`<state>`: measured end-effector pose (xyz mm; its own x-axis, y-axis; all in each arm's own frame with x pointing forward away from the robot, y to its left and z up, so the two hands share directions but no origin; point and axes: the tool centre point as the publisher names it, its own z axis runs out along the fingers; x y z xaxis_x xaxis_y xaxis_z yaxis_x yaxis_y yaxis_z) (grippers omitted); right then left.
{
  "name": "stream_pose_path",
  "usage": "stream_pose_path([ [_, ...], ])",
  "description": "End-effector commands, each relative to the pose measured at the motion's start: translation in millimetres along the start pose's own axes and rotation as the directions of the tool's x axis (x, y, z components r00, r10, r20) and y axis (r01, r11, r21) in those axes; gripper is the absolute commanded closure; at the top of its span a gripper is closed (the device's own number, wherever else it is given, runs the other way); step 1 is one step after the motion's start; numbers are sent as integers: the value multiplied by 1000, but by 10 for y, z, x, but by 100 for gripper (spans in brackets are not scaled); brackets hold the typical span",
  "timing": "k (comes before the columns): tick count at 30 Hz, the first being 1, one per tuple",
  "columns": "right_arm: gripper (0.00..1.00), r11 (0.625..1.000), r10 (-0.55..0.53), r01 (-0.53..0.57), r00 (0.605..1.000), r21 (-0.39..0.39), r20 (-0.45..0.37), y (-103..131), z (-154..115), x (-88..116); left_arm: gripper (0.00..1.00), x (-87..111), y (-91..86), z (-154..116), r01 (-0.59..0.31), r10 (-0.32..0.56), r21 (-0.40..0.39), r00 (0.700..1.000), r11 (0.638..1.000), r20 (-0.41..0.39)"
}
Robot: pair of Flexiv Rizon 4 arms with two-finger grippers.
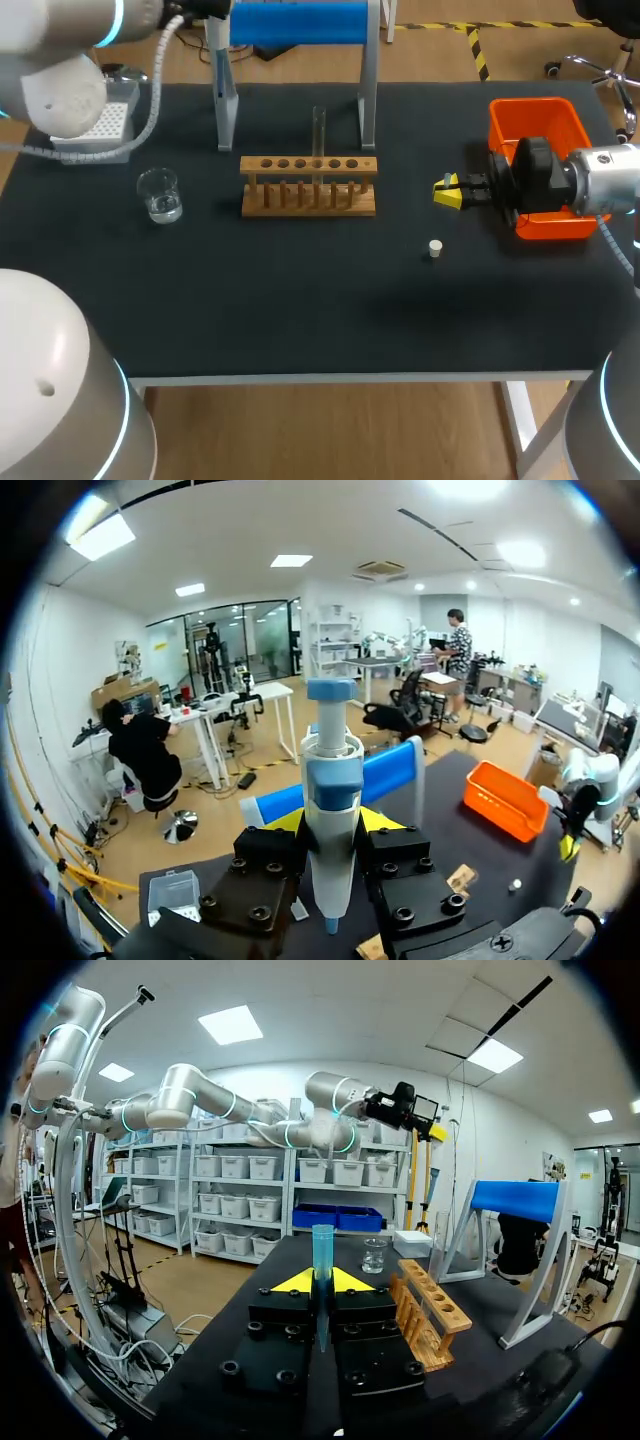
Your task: Invert the test tube, pick up the pipette, mount the tip to pipette, aspirate from beaker and dispense into the tube, eject the tip, return the pipette, and cap with the stopper.
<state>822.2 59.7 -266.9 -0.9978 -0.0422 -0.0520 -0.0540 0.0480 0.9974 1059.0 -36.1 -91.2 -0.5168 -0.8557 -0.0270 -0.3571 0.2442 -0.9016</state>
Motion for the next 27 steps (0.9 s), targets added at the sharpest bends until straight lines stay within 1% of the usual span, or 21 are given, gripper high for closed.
stream_pose_path([
  [1,100,1000,0,0,1000,1,-4,-1,-9,-5,100,-35,1,-96,-2,2,-5,989,1000,-145],
  [13,100,1000,0,0,1000,1,-4,-1,-9,-5,100,-35,1,-96,-2,2,-5,989,1000,-145],
  [14,100,1000,0,0,1000,1,-4,-1,-9,-5,100,-6,-15,-138,-25,28,16,985,1000,-168],
  [16,100,1000,0,0,1000,1,-4,-1,-9,-5,100,30,-21,-211,-59,64,28,977,998,-206],
  [18,100,1000,0,0,1000,1,-4,-1,-9,-5,100,75,-27,-331,-102,114,60,961,993,-253],
  [20,100,1000,0,0,1000,1,-4,-1,-9,-5,100,121,-43,-437,-124,145,88,944,988,-297],
  [23,100,1000,0,0,1000,1,-4,-1,-9,-5,100,186,-90,-599,-147,184,131,922,980,-342],
  [27,100,1000,0,0,1000,1,-4,-1,-9,-5,100,286,-168,-785,-177,230,165,887,970,-400],
])
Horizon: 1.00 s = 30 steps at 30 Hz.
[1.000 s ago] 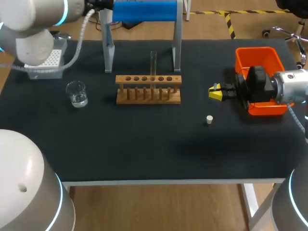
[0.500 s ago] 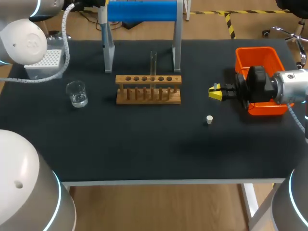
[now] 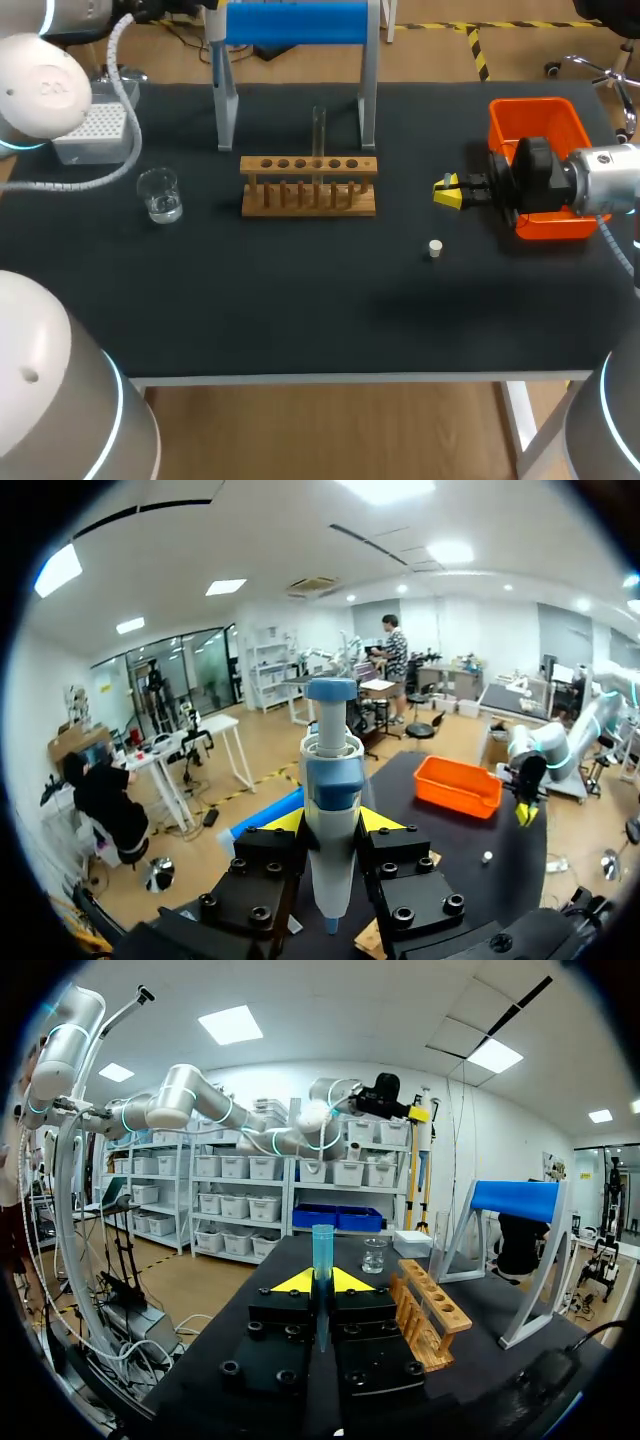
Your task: Invert the test tube, pick up the pipette, mount the tip to pipette, aspirate from beaker and dispense into the tube, eject the tip, return the pipette, and cap with the stopper.
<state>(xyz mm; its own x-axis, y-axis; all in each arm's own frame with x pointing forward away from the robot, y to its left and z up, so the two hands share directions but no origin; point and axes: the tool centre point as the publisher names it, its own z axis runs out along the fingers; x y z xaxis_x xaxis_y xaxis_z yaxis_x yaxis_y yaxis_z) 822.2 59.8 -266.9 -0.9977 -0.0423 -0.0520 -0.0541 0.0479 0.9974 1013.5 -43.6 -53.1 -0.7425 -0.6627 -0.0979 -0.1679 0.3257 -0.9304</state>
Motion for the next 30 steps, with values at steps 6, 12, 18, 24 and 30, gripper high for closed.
stream_pose_path([
  [6,100,1000,0,0,1000,1,-3,-2,-9,-5,100,262,-167,-519,-82,102,83,955,993,-277],
  [12,100,1000,0,0,1000,1,-3,-2,-9,-5,100,433,-237,-708,-107,137,103,925,989,-354],
  [18,100,1000,0,0,1000,1,-3,-2,-9,-5,100,635,-222,-839,-116,150,107,901,987,-408],
  [24,100,1000,0,0,1000,1,-3,-2,-9,-5,100,931,-231,-896,-114,153,115,893,987,-423],
  [30,100,1000,0,0,1000,1,-3,-2,-9,-5,100,1225,-225,-887,-106,148,122,897,987,-416],
])
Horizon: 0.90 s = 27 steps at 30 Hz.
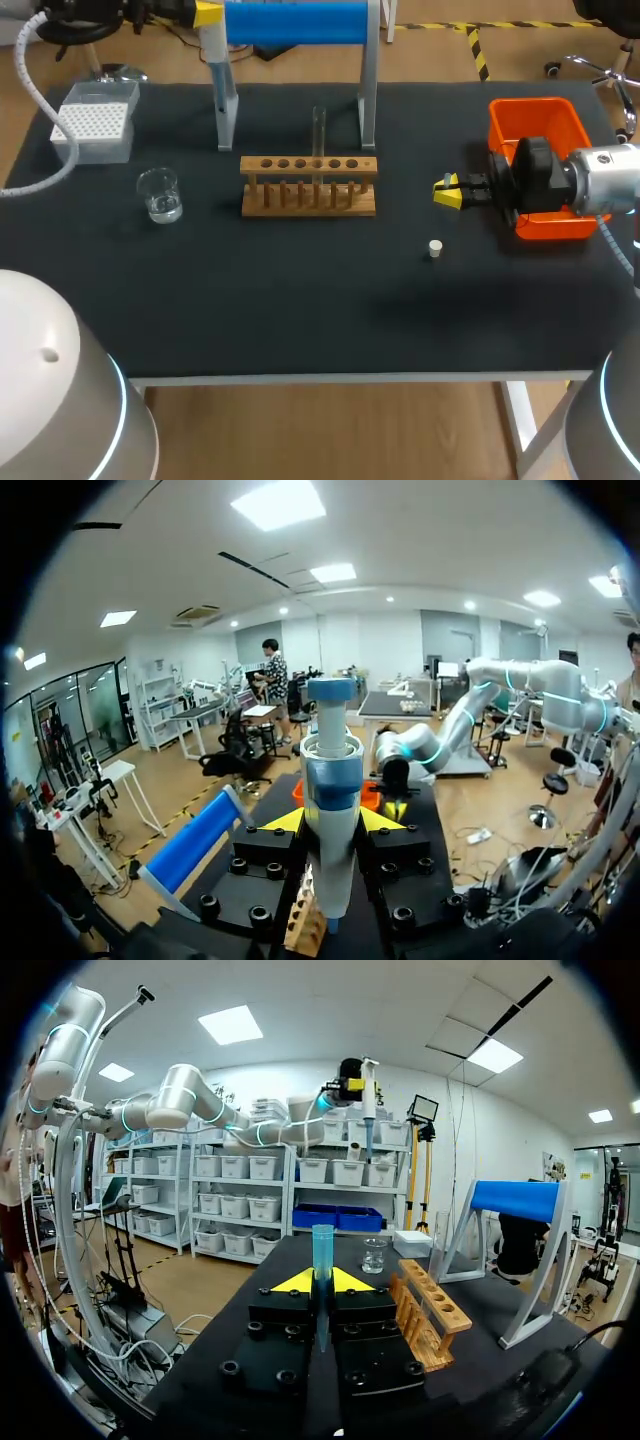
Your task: Invert the test tube, pick up the pipette, mount the tip to pipette, aspirate from beaker and dispense into the tube, eject the tip, return the pipette, and cap with the stopper.
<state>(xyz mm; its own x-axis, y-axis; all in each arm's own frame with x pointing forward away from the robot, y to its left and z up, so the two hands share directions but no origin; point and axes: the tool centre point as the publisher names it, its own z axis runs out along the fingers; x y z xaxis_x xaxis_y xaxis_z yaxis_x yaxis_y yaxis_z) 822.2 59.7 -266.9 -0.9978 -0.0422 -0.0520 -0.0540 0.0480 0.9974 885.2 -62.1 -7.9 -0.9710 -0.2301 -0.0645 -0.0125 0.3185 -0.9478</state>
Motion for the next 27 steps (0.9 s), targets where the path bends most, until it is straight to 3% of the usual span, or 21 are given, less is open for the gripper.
stream_pose_path([
  [1,100,1000,0,0,1000,1,-4,-1,-8,-5,100,224,22,98,1,-2,11,999,1000,41],
  [15,100,1000,0,0,1000,1,-4,-1,-8,-5,100,771,-119,303,16,-16,44,1000,999,5],
  [27,100,1000,0,0,1000,1,-4,-1,-8,-5,100,958,-217,443,13,-8,68,998,998,-64],
])
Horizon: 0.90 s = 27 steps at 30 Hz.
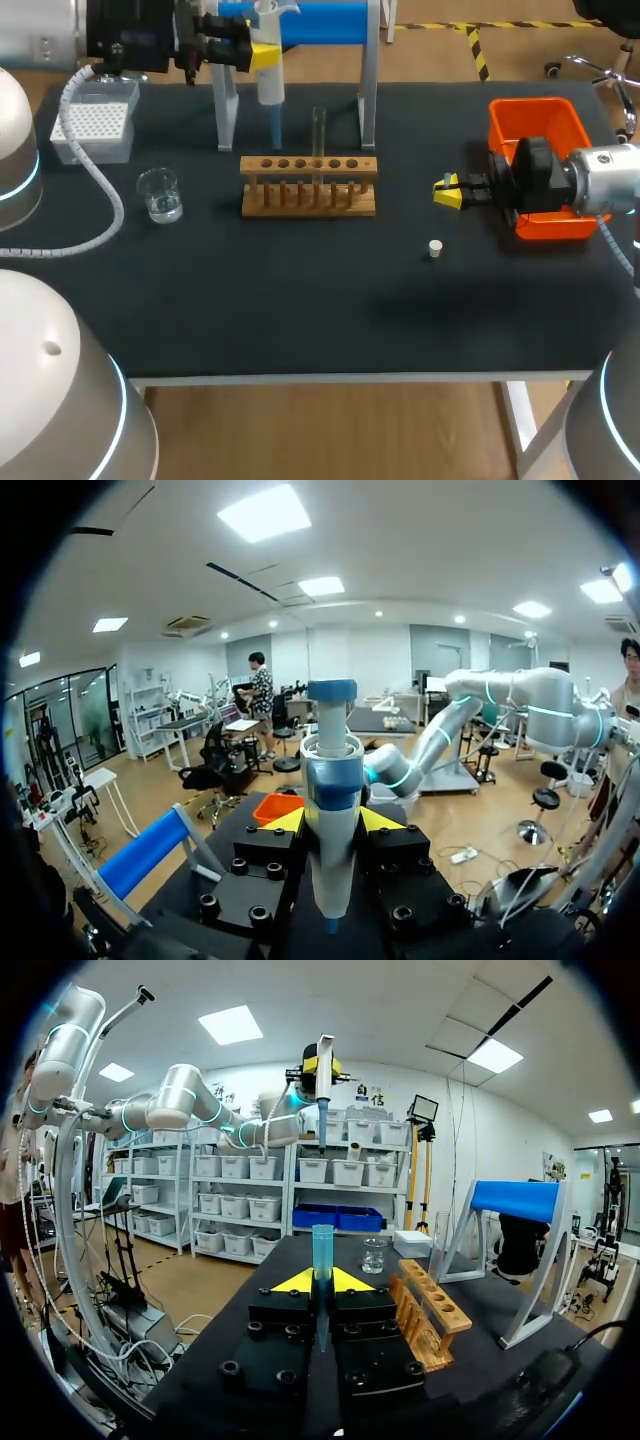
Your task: Invert the test tube, pick up the pipette, mount the tip to pipette, aspirate from beaker and dispense into the tube, eject the tip, return the pipette, and cap with the stopper.
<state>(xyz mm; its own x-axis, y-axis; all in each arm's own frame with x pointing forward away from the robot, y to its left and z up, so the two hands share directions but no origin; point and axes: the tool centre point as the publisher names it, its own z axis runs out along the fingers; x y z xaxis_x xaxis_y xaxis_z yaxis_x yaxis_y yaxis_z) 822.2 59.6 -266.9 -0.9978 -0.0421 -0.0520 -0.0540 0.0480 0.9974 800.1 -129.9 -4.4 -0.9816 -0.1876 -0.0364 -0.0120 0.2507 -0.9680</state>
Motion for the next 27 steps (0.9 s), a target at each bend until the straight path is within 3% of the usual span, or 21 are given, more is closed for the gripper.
stream_pose_path([
  [1,100,1000,0,0,1000,1,-4,-1,-8,-4,100,-20,38,42,-3,3,-2,1000,1000,-16],
  [16,100,1000,0,0,1000,1,-4,-1,-8,-4,100,148,125,87,-82,83,10,980,997,-181],
  [27,100,1000,0,0,1000,1,-4,-1,-8,-4,100,144,195,51,-75,70,-21,981,997,-179],
])
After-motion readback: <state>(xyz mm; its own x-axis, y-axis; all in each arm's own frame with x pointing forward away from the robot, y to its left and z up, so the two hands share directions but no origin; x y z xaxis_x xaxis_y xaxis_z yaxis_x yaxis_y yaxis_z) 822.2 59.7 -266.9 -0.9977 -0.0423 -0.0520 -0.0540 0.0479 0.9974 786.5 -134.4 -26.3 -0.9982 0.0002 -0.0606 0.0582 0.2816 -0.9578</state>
